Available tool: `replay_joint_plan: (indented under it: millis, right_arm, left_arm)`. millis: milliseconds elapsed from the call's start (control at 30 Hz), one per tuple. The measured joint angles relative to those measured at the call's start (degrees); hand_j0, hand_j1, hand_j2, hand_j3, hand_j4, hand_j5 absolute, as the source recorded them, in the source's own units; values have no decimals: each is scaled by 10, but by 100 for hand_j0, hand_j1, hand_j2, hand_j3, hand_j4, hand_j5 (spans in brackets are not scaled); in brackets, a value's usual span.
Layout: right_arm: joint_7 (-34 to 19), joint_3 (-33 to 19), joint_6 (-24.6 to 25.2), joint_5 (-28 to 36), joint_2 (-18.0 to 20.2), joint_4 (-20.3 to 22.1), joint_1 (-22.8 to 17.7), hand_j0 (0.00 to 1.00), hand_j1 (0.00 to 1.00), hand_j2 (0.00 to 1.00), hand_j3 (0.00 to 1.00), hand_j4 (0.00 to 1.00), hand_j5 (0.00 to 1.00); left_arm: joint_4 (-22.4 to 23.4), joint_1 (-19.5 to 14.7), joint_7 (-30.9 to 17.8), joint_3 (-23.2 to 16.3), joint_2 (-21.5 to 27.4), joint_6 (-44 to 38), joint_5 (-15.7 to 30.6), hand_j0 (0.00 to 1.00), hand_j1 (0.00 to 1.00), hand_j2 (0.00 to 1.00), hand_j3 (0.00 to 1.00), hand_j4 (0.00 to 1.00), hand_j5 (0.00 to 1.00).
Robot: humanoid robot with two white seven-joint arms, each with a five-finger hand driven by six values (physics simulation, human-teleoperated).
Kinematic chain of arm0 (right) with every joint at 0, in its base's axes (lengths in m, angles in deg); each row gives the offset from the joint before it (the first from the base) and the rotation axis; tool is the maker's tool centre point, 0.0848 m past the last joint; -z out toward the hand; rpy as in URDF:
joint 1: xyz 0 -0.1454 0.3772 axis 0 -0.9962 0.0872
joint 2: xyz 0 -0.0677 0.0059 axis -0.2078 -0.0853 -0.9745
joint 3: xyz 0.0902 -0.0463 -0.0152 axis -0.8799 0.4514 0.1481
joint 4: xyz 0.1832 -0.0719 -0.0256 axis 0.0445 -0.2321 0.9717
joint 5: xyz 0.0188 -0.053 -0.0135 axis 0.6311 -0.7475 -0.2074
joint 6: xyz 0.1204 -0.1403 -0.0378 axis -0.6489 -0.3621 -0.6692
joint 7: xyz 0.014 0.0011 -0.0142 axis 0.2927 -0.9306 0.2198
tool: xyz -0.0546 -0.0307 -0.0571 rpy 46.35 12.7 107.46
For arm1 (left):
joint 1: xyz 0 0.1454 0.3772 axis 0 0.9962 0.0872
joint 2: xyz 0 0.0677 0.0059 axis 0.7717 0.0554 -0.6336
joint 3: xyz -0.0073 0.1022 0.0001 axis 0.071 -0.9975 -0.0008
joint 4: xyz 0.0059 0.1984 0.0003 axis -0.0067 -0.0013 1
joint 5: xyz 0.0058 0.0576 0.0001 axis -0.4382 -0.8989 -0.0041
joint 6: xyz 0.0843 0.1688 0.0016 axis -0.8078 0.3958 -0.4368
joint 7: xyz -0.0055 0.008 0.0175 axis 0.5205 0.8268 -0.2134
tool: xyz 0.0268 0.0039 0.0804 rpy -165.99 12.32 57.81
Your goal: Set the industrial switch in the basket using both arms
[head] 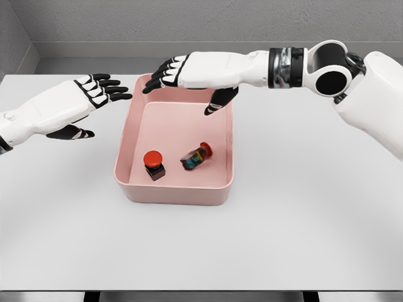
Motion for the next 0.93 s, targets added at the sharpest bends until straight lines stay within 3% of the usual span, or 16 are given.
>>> replay_joint_plan:
  millis: [600,933]
  right_arm:
    - [0,-41,0,49,144,-4,-69,100,100,100,100,100,100]
    - [0,-67,1,53,165,-8,-79,100,100,100,100,100,100]
  left_arm:
    - [0,3,-3,1,1,0,0,100,100,100,100,100,100]
    - [3,3,-3,1,6,0,-1,100,100,100,100,100,100]
